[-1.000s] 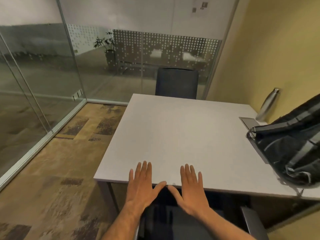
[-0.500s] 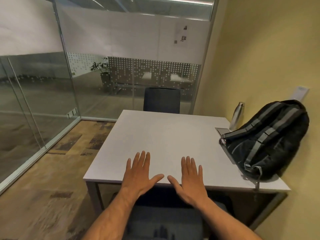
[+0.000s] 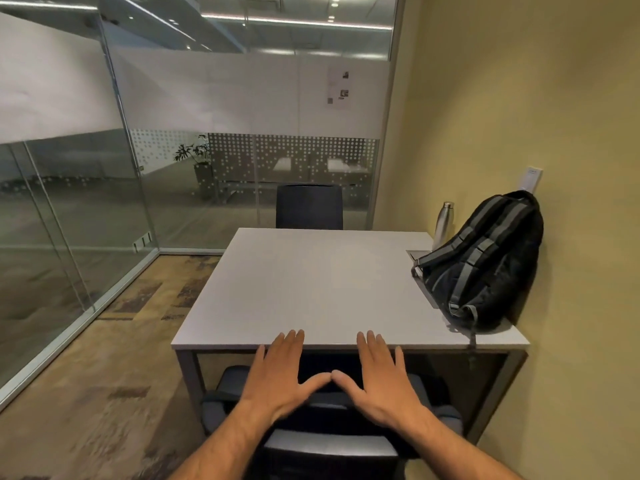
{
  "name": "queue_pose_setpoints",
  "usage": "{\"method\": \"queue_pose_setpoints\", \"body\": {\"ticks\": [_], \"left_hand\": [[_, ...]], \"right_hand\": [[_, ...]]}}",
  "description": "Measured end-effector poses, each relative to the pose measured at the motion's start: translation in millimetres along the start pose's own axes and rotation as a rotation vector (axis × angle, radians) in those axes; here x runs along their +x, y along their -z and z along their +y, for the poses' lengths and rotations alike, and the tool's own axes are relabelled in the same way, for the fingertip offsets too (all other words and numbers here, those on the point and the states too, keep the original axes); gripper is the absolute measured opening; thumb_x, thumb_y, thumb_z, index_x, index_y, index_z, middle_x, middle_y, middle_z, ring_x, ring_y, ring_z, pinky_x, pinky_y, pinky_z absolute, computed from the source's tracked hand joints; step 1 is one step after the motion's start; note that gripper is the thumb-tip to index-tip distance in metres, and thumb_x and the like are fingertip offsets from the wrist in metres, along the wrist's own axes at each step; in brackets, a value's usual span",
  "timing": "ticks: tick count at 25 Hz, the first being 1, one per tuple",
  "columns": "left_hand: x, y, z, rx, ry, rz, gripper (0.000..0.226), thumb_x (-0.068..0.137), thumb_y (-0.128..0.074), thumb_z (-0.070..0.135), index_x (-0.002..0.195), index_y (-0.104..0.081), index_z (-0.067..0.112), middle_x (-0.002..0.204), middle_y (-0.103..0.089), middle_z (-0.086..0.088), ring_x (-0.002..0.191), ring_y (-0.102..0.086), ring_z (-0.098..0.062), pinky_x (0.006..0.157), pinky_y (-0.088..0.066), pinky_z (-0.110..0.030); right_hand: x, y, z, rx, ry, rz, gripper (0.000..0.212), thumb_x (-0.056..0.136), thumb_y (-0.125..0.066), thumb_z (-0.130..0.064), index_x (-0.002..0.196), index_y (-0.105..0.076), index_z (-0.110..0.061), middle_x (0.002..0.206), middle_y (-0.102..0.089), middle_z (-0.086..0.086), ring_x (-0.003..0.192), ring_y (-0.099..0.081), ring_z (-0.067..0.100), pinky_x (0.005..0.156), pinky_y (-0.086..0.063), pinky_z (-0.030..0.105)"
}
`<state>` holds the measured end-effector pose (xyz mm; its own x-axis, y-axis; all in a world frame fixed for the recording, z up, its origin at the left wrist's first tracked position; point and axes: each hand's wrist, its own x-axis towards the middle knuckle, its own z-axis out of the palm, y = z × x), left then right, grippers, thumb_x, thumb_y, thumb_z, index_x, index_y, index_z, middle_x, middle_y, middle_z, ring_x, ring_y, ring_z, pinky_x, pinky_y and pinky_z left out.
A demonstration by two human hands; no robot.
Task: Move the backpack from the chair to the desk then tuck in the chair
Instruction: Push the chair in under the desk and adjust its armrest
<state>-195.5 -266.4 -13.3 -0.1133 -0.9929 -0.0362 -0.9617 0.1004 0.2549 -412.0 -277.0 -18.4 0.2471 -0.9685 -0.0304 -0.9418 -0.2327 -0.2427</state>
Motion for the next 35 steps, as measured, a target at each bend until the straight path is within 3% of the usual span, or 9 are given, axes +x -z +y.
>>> {"method": "queue_pose_setpoints", "body": {"ticks": [4, 8, 12, 15, 22, 29, 35], "left_hand": [[-30, 4, -5, -0.075, 0.012, -0.027, 0.107, 0.08, -0.025, 0.093, 0.163, -0.011, 0.025, 0.172, -0.014, 0.003, 0.159, -0.008, -0.016, 0.129, -0.008, -0.047], [-57, 11, -19, -0.055, 0.021, -0.079, 0.104, 0.081, -0.027, 0.092, 0.161, -0.019, 0.027, 0.17, -0.022, 0.004, 0.157, -0.016, -0.014, 0.129, -0.008, -0.046], [-73, 9, -25, 0.05, -0.015, -0.09, 0.1, 0.077, -0.024, 0.096, 0.151, -0.042, 0.031, 0.152, -0.05, 0.013, 0.141, -0.043, -0.008, 0.127, -0.016, -0.043], [-68, 9, -26, 0.068, -0.001, -0.057, 0.102, 0.074, -0.02, 0.098, 0.146, -0.049, 0.032, 0.142, -0.058, 0.015, 0.132, -0.05, -0.006, 0.123, -0.023, -0.041], [-46, 4, -19, 0.063, 0.027, -0.015, 0.109, 0.069, -0.014, 0.102, 0.143, -0.052, 0.032, 0.135, -0.062, 0.016, 0.127, -0.054, -0.006, 0.121, -0.028, -0.041], [-6, 0, -17, 0.086, 0.034, 0.067, 0.107, 0.069, -0.014, 0.102, 0.133, -0.061, 0.031, 0.126, -0.068, 0.011, 0.121, -0.059, -0.012, 0.116, -0.033, -0.042], [27, 1, -20, 0.099, 0.04, 0.099, 0.106, 0.069, -0.016, 0.101, 0.13, -0.063, 0.029, 0.126, -0.069, 0.009, 0.122, -0.059, -0.015, 0.115, -0.034, -0.042]], "right_hand": [[-37, 6, 2, 0.026, -0.05, -0.021, 0.104, 0.087, -0.019, -0.087, 0.164, -0.005, -0.018, 0.174, 0.0, 0.005, 0.159, 0.009, 0.019, 0.128, 0.008, 0.052], [-65, 8, 10, -0.01, -0.114, -0.08, 0.105, 0.084, -0.016, -0.09, 0.164, -0.009, -0.023, 0.174, -0.006, 0.004, 0.16, 0.002, 0.02, 0.129, 0.006, 0.05], [-79, 8, 16, -0.087, -0.089, -0.096, 0.119, 0.068, 0.003, -0.097, 0.155, -0.038, -0.028, 0.159, -0.044, -0.007, 0.152, -0.03, 0.015, 0.128, -0.005, 0.049], [-72, 12, 16, -0.065, -0.053, -0.074, 0.116, 0.065, 0.003, -0.097, 0.145, -0.05, -0.031, 0.143, -0.057, -0.013, 0.141, -0.042, 0.01, 0.128, -0.009, 0.048], [-48, 17, 29, -0.065, -0.015, -0.053, 0.088, 0.086, -0.02, -0.088, 0.144, -0.052, -0.03, 0.139, -0.06, -0.012, 0.139, -0.044, 0.009, 0.128, -0.011, 0.047], [-7, 14, 47, -0.1, -0.01, 0.035, 0.088, 0.087, -0.021, -0.087, 0.142, -0.056, -0.029, 0.142, -0.062, -0.01, 0.14, -0.046, 0.012, 0.127, -0.016, 0.044], [27, 17, 54, -0.124, 0.006, 0.069, 0.091, 0.085, -0.018, -0.089, 0.137, -0.06, -0.028, 0.133, -0.067, -0.009, 0.127, -0.056, 0.009, 0.123, -0.026, 0.041]]}}
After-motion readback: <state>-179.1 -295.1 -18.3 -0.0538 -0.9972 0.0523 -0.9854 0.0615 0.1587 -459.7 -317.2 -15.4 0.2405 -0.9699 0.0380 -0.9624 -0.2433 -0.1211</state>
